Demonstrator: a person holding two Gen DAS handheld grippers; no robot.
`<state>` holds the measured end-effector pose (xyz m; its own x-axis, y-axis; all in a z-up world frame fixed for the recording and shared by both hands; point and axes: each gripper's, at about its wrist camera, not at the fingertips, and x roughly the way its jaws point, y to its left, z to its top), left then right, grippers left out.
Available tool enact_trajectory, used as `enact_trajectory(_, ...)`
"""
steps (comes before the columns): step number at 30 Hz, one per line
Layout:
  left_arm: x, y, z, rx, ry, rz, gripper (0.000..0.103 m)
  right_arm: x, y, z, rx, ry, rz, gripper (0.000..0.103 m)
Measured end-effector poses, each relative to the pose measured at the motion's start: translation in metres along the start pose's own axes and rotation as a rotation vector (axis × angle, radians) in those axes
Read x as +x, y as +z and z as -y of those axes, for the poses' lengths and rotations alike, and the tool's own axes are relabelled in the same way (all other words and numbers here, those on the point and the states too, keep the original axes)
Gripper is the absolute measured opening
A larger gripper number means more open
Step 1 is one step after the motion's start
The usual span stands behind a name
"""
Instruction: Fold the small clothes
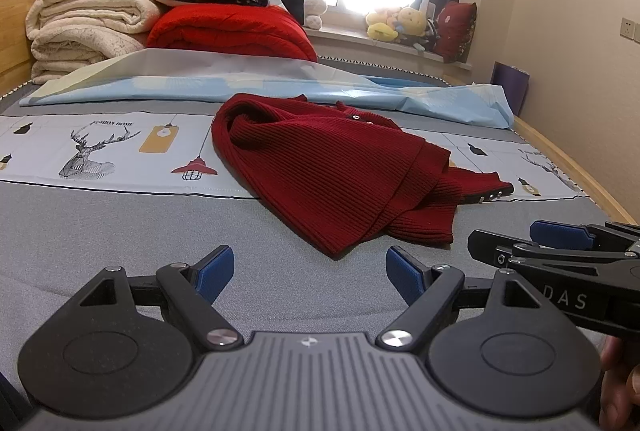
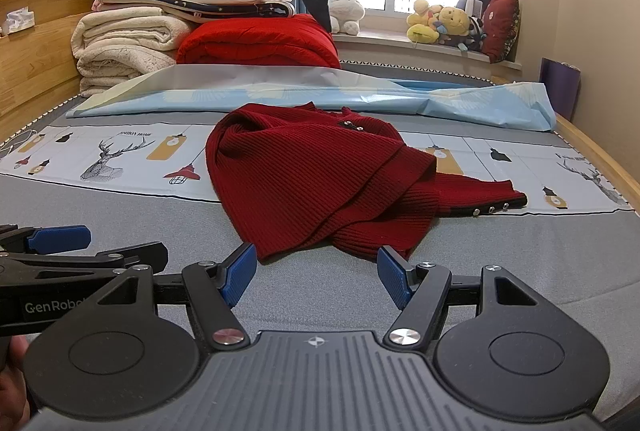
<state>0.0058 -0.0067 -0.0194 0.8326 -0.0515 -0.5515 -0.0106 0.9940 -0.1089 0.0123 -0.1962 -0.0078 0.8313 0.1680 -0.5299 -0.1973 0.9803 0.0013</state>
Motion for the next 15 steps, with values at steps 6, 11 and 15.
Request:
enact_trajectory(6,-0.001,-0.001,0.000,0.006,0.004,0.009,0.086,-0.006,0.003,0.005,0.027,-0.004,0.037,0.068)
enact_trajectory(11,0.000,-0.004,-0.004,0.035,0.021,0.003,0.054,-0.022,0.039,0.046,0.088,-0.016,0.180,0.068)
enact_trajectory(15,0.014,-0.003,-0.015,0.028,0.011,-0.064,0.032,-0.006,0.066,0.089,0.051,-0.022,0.204,0.058)
